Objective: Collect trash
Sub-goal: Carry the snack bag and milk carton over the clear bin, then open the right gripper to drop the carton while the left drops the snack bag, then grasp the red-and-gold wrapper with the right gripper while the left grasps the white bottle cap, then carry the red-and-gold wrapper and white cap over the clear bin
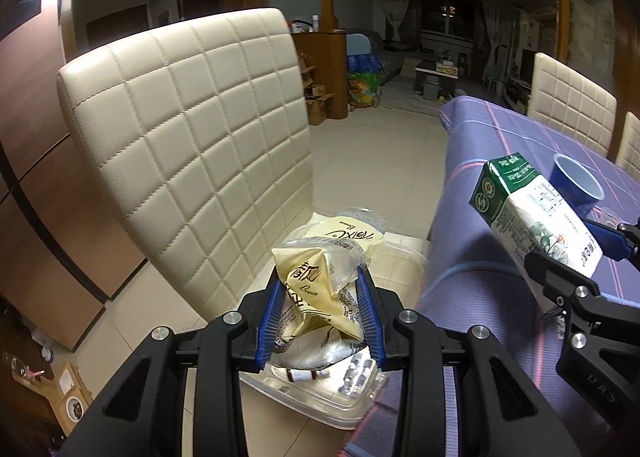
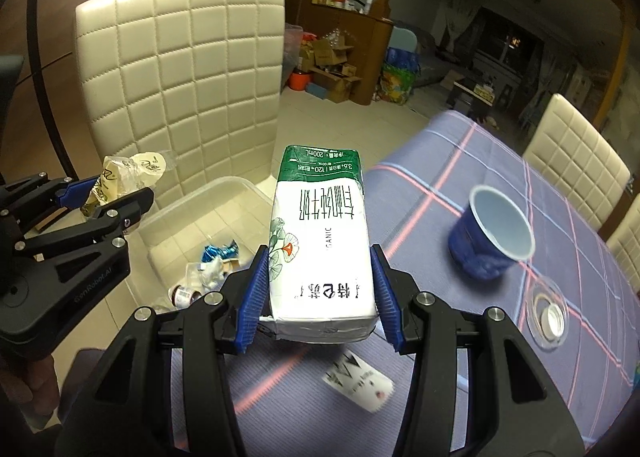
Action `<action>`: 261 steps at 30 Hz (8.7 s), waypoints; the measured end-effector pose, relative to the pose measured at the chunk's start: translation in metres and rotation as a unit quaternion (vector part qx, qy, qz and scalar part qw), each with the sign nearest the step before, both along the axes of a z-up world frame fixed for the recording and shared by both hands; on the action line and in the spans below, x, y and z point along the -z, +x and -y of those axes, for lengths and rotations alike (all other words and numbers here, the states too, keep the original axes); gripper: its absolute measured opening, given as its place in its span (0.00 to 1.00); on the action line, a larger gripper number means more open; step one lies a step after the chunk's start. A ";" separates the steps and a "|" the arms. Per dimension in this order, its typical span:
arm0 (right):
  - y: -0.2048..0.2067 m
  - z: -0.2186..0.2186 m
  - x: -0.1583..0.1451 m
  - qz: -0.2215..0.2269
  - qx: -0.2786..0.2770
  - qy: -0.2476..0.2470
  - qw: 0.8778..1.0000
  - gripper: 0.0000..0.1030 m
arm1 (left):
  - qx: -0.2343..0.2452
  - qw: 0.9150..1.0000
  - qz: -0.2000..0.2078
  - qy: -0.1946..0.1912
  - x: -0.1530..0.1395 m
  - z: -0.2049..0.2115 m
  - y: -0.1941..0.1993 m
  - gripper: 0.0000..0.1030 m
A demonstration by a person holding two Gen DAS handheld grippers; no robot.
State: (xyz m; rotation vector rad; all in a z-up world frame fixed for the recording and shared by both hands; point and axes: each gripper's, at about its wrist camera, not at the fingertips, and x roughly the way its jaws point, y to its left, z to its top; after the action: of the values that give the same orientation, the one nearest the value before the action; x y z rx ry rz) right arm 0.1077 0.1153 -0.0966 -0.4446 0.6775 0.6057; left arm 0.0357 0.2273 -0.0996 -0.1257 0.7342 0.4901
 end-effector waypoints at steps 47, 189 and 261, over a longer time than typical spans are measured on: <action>0.000 -0.023 -0.014 0.042 0.020 0.022 0.999 0.85 | -0.029 1.000 0.000 -0.008 0.000 -0.045 0.015 0.41; 0.054 0.344 0.016 -0.026 0.337 0.121 0.933 0.19 | 0.301 0.951 -0.070 0.000 0.001 0.313 0.188 0.11; -0.019 -0.008 -0.011 0.007 -0.014 -0.003 1.000 0.19 | 0.021 1.000 -0.015 -0.014 -0.008 -0.007 0.015 0.11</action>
State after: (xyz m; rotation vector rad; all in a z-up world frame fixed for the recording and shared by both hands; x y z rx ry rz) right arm 0.0887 0.1230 -0.0851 -0.4637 0.6601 0.6273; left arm 0.0509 0.2339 -0.0913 -0.1297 0.7710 0.4434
